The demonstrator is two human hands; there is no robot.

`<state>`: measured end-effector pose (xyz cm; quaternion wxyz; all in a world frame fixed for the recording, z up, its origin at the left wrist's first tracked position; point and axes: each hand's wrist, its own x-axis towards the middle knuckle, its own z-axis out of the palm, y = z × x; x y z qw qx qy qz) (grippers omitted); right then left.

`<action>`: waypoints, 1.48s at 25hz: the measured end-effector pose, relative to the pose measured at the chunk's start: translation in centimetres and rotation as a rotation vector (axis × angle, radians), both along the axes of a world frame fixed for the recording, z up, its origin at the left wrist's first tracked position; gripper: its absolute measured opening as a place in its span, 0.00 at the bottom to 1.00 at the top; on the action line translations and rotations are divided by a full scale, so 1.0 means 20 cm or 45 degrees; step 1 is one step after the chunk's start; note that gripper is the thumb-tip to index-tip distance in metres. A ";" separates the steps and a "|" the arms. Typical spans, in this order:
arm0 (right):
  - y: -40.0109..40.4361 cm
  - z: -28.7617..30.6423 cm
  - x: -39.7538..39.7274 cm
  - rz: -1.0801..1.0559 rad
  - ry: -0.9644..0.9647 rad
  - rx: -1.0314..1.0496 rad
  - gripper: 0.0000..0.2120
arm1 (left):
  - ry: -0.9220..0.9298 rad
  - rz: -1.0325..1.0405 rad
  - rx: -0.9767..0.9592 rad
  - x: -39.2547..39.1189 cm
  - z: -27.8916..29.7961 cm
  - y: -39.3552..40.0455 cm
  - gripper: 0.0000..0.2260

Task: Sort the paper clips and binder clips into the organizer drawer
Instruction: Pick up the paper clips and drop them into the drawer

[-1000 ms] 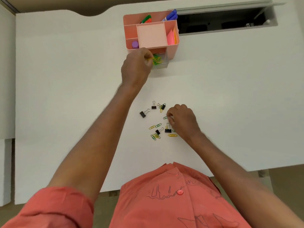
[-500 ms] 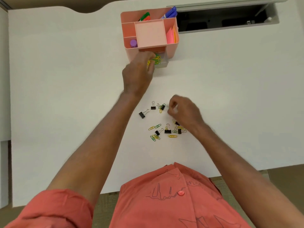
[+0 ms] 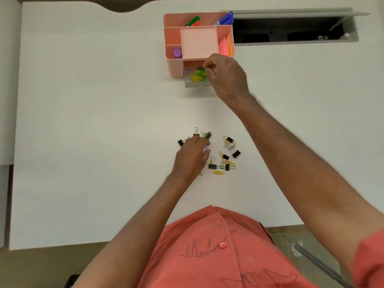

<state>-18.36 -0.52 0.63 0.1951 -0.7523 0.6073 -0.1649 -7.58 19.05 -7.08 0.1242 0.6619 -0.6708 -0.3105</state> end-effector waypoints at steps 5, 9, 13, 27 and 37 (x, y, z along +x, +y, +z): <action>0.25 -0.08 -0.12 -0.142 -0.292 -0.039 0.06 | -0.021 0.086 -0.021 -0.01 -0.02 -0.02 0.11; 0.58 -0.24 -0.29 -0.223 -0.209 0.197 0.07 | -0.016 0.159 0.001 -0.02 -0.02 -0.06 0.13; 0.78 -0.33 -0.30 0.056 -0.068 0.332 0.17 | 0.021 0.185 0.018 -0.02 -0.02 -0.08 0.12; 0.63 -0.34 -0.36 -0.049 0.091 0.296 0.11 | -0.048 0.162 0.015 -0.05 -0.02 -0.10 0.12; 0.73 -0.32 -0.42 0.048 0.230 0.387 0.17 | -0.110 0.091 0.145 -0.04 -0.02 -0.21 0.05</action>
